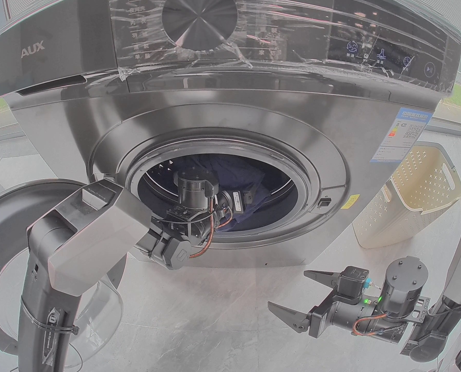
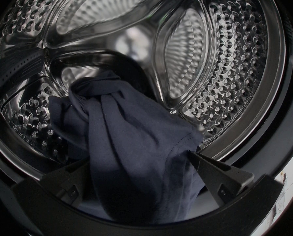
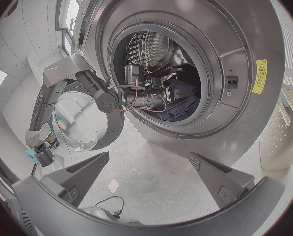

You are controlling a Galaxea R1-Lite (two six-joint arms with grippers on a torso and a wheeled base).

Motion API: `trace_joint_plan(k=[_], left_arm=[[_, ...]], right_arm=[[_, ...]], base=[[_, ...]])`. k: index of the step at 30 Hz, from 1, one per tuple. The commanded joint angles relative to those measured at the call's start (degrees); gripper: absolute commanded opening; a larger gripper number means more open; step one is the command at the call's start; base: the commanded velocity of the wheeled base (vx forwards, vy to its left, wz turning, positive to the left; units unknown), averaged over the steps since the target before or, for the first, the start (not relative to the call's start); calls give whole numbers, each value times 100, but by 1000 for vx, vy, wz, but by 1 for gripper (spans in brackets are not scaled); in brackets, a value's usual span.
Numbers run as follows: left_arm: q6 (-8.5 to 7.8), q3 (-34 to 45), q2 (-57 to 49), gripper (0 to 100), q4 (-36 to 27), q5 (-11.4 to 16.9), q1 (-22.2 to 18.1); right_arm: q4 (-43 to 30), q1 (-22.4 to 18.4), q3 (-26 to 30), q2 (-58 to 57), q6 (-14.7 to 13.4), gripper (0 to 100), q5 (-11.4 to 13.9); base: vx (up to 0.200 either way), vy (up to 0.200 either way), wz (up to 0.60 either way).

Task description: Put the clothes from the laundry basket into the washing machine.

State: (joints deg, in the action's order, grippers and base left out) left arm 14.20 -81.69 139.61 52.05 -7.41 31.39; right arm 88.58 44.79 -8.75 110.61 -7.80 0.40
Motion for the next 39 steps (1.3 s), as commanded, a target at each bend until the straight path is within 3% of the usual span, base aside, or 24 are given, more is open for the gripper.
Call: trace_joint_plan(k=[1,2,3,15,18,24,38,39], left_arm=[[-23,-22,199,100,-46,-6,-45],[-23,-40,225,100,-46,-6,-45],[-23,-75,260,0,-46,-6,-45],[30,-1165,735,0,-187,-147,-63],[30,-1939,981,0,-90,-393,-204],[30,-3222,1429,0,15,-463,-309],[12,-3290,1526,0,24,-454,-327],[12,-3290,1526,100,24,-454,-318]], right_arm=[[2,4,-12,31,7,100,4],[2,-5,-12,40,-2,100,4],[2,4,-12,40,-2,100,4],[2,4,-21,40,-2,100,4],[2,4,-30,40,-2,100,4],[2,4,-30,40,-2,100,4],[2,-14,-30,14,-2,100,4],[2,-14,-30,5,-2,100,4]], base=[[0,0,0],[0,0,0],[0,0,0],[0,0,0],[0,0,0],[0,0,0],[0,0,0],[0,0,0]])
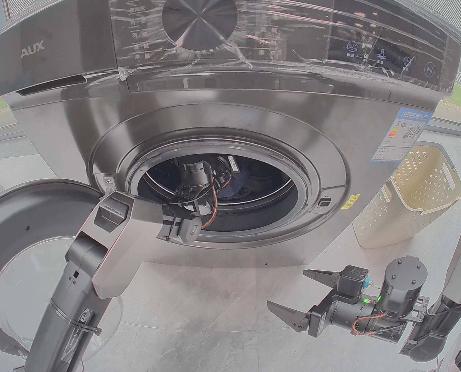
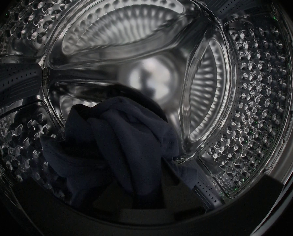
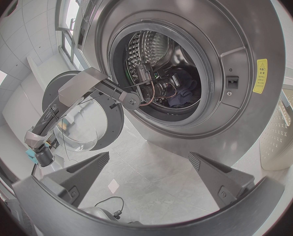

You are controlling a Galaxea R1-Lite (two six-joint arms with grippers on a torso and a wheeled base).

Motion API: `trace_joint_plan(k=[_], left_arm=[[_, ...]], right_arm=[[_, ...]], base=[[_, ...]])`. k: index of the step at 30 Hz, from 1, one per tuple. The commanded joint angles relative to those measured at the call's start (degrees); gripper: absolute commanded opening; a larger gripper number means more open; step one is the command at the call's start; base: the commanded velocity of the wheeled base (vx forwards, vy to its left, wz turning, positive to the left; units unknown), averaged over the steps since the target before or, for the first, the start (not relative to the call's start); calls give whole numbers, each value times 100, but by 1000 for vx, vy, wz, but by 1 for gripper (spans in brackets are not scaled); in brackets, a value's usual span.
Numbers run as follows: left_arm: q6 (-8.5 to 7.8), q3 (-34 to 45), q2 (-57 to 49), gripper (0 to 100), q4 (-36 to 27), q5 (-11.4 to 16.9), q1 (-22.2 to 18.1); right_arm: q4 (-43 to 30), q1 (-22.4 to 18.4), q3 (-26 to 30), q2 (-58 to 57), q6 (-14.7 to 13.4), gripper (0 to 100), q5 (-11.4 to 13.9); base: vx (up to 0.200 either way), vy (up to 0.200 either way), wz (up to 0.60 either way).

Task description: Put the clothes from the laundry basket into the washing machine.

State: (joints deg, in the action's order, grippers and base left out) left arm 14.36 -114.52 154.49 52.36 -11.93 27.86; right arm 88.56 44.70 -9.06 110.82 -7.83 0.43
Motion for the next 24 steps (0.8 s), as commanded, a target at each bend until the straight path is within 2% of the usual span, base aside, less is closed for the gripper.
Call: trace_joint_plan(k=[1,3,6,9,11,12,16,17,19,20,21,22,24], left_arm=[[5,-7,46,100,2,-11,53],[14,-7,37,100,11,-11,80],[-3,26,-112,100,-42,-160,343],[-135,879,-464,100,-85,-151,510],[-170,1037,-534,100,-77,-125,537],[-399,1749,-807,100,55,-28,651],[-707,2628,-1202,100,354,16,792],[-882,3014,-1378,100,459,16,818],[-1076,3577,-1615,100,697,16,844],[-1120,3902,-1756,100,846,25,871],[-1120,3902,-1756,100,846,25,871],[-1102,4500,-1993,100,1163,42,985],[-1076,5176,-2266,100,1514,60,1126]], right_arm=[[3,-5,0,-17,0,100,10],[3,-5,0,-17,0,100,10],[3,-14,9,-8,0,100,10],[3,-14,9,-8,0,100,10],[3,-14,9,-8,0,100,10],[3,-5,9,-35,0,100,10],[3,-23,53,-52,0,100,1],[3,-23,53,-52,0,100,1],[3,-23,62,-79,0,100,1],[3,-23,71,-79,0,100,1],[3,-23,71,-79,0,100,1],[3,-23,88,-96,0,100,1],[3,-23,211,-123,-8,100,-16]], base=[[0,0,0],[0,0,0],[0,0,0],[0,0,0],[0,0,0],[0,0,0],[0,0,0],[0,0,0],[0,0,0],[0,0,0],[0,0,0],[0,0,0],[0,0,0]])
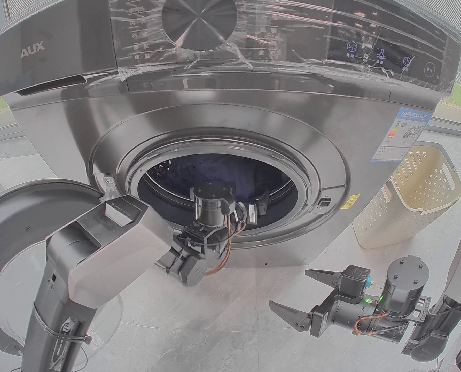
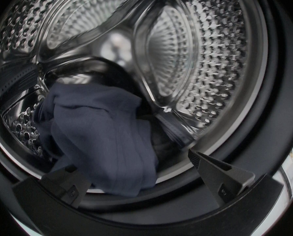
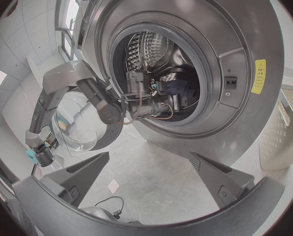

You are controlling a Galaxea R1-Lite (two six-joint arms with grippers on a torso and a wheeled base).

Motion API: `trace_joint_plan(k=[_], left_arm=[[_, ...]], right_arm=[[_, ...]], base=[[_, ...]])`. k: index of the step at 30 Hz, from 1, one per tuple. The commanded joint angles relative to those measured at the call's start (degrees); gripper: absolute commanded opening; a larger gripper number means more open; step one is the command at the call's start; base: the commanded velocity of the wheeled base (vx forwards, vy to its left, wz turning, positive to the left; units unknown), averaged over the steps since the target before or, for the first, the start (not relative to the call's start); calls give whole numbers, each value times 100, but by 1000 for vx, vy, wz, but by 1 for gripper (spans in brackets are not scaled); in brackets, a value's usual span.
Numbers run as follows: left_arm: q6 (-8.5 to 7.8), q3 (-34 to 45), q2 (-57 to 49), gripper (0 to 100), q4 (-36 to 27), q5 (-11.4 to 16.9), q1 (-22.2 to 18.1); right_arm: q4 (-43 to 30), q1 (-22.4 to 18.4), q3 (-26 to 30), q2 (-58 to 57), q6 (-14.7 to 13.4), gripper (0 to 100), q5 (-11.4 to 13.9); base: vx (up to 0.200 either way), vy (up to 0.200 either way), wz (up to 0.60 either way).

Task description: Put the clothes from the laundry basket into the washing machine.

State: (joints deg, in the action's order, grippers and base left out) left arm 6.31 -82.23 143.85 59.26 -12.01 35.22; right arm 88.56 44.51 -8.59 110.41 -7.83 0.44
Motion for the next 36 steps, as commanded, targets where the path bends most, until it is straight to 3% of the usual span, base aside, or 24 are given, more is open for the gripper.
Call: trace_joint_plan(k=[1,6,14,18,22,23,26,29,30,32,33,36], left_arm=[[-262,2255,-1333,100,1000,93,416],[-25,3740,-2282,100,1589,278,750],[-78,5902,-3935,100,1694,225,1154],[-60,6386,-4348,100,1923,208,1224],[-87,7203,-4726,100,2406,199,1224],[-87,7247,-4743,100,2433,199,1224],[-130,7941,-4989,100,2898,146,1189],[-262,8205,-5192,100,2942,85,1119],[-289,8223,-5526,100,2898,-12,1084],[-289,8223,-5578,100,2890,-30,1084],[-341,8223,-6158,100,2714,-38,978],[-385,8223,-6615,100,2257,-47,952]], right_arm=[[3,-4,209,-90,0,100,-18],[3,-56,367,-485,0,100,-18],[-6,-65,763,-1241,18,100,-70],[-76,-74,859,-1522,0,100,-290],[-349,-74,859,-2085,-123,100,-861],[-384,-74,859,-2129,-131,100,-896],[-938,-171,859,-2718,-184,100,-1195],[-1272,-408,859,-3008,-263,100,-1239],[-1605,-663,859,-3333,-281,100,-1257],[-1667,-698,859,-3395,-281,100,-1239],[-2291,-865,859,-4027,-281,100,-1257],[-2906,-1014,859,-4572,-290,100,-1257]], base=[[0,0,0],[0,0,0],[0,0,0],[0,0,0],[0,0,0],[-200,0,0],[-200,0,0],[-200,0,0],[-200,0,0],[-200,0,0],[-200,0,0],[-200,0,0]])
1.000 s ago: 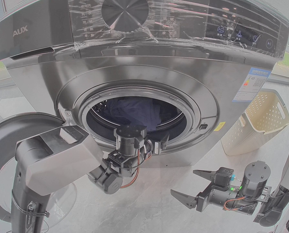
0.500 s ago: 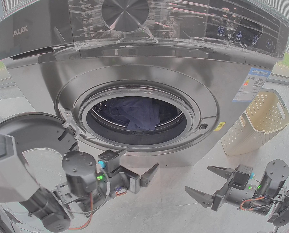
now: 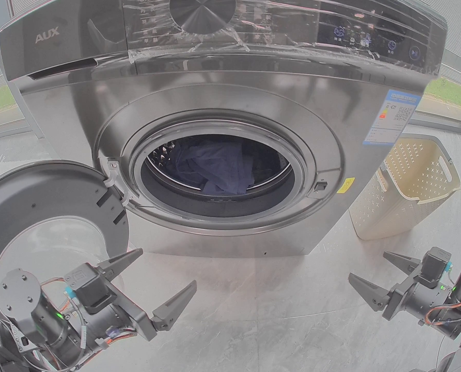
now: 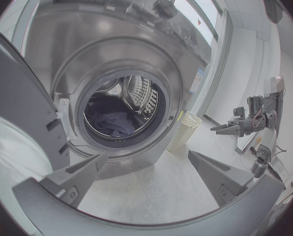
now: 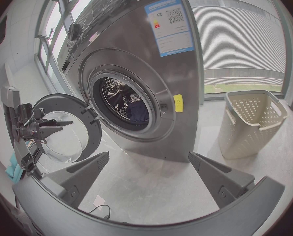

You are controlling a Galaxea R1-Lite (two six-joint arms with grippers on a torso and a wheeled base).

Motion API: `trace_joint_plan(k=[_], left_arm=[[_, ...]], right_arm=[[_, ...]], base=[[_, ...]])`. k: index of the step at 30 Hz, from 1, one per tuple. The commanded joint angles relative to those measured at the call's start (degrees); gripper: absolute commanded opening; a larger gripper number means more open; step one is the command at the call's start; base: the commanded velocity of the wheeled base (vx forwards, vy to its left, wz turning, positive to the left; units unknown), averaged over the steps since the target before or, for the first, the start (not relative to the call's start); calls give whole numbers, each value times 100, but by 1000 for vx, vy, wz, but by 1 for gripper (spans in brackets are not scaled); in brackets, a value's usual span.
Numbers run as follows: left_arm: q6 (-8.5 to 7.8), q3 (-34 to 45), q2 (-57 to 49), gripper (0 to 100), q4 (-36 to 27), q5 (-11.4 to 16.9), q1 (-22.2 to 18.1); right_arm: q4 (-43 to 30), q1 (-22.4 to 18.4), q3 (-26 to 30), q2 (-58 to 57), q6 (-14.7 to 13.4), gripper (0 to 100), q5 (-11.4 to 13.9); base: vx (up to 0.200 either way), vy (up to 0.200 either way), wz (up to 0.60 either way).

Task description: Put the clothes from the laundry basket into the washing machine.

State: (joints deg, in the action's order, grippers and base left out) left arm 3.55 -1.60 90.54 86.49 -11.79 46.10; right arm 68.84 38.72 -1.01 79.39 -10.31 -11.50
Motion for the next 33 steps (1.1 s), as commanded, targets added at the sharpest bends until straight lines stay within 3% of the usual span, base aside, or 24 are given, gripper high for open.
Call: trace_joint_plan(k=[1,6,10,16,20,22,25,28,31,33], left_arm=[[-109,160,-1372,100,-590,-69,-137],[-82,160,-2436,100,-1864,-78,-225],[-91,160,-3543,100,-3156,-8,-752],[-38,160,-4651,100,-4334,89,-1376],[181,160,-5406,100,-5090,230,-1780],[199,160,-5855,100,-5450,335,-1991],[225,160,-6417,100,-5960,555,-2308],[225,160,-7454,100,-6786,1065,-2923],[129,160,-8474,100,-7568,1785,-3573],[-12,160,-8553,100,-7885,1900,-3688]], right_arm=[[-1092,-497,101,-1628,-32,100,-46],[-2358,-787,101,-2876,47,100,33],[-3474,-1376,92,-3878,73,100,33],[-4142,-2061,92,-4941,205,100,112],[-4546,-2167,101,-5407,205,100,236],[-4783,-2193,101,-5653,196,100,244],[-5091,-2263,101,-6022,205,100,288],[-5478,-2483,92,-6497,232,100,376],[-5724,-2852,92,-6831,319,100,596],[-6093,-3081,92,-7139,346,100,780]], base=[[-200,0,0],[-200,0,0],[-200,0,0],[-100,0,0],[-50,0,0],[-200,0,0],[0,0,0],[0,0,0],[0,0,0],[0,0,0]])
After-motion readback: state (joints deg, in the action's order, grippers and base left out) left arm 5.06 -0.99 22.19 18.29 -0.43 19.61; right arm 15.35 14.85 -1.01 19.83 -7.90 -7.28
